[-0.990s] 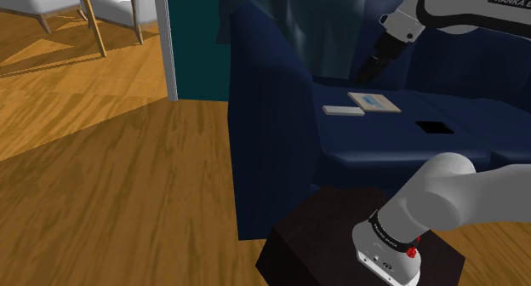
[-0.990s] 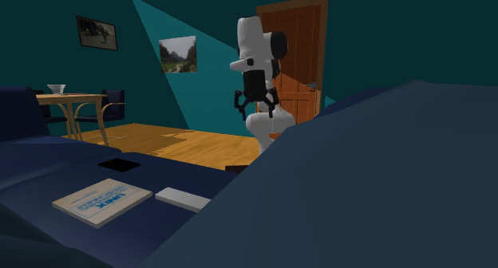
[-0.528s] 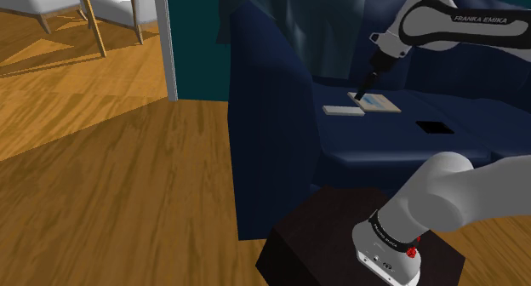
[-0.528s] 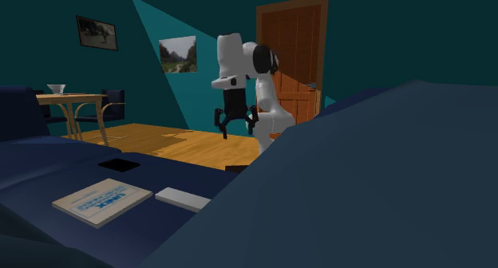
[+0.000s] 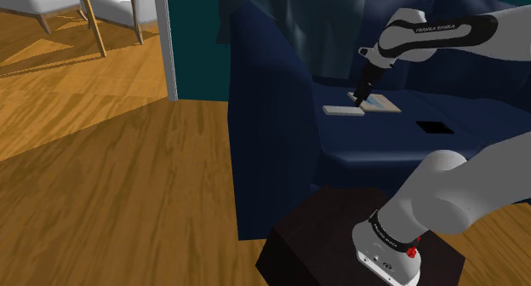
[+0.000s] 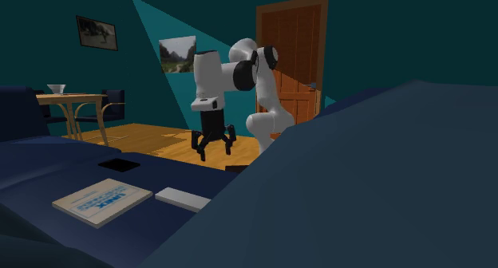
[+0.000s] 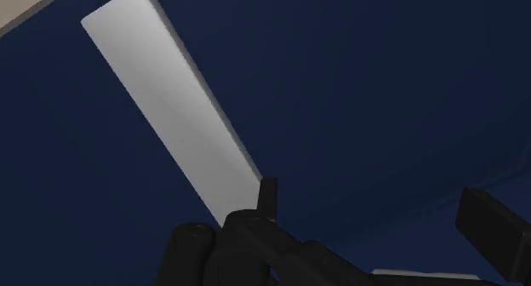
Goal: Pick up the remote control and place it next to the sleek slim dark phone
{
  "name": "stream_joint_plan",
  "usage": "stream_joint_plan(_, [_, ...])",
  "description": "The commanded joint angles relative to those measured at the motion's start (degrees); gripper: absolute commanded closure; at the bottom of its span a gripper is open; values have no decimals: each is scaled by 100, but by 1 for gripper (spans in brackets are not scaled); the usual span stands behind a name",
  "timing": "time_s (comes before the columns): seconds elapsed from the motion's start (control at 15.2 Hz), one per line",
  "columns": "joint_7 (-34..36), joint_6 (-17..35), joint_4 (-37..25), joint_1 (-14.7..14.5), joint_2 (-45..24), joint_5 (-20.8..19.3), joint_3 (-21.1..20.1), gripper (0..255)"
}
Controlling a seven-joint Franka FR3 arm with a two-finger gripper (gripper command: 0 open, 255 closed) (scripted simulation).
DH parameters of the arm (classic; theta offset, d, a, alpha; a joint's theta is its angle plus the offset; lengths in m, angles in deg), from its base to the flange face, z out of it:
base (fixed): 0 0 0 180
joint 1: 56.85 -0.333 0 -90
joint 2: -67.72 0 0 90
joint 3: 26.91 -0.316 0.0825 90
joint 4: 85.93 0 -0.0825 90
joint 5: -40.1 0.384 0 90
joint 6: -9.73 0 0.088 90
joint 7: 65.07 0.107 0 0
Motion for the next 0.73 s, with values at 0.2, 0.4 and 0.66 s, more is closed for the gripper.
stream_joint_plan(0.2, [-1778,534,-623,-585,-1436,663,975,0])
stream_joint_plan(0.4, [-3086,759,-1066,-737,-2564,1573,1353,0])
stream_joint_plan(0.66, [-4090,885,-1437,-406,-3486,2362,1177,0])
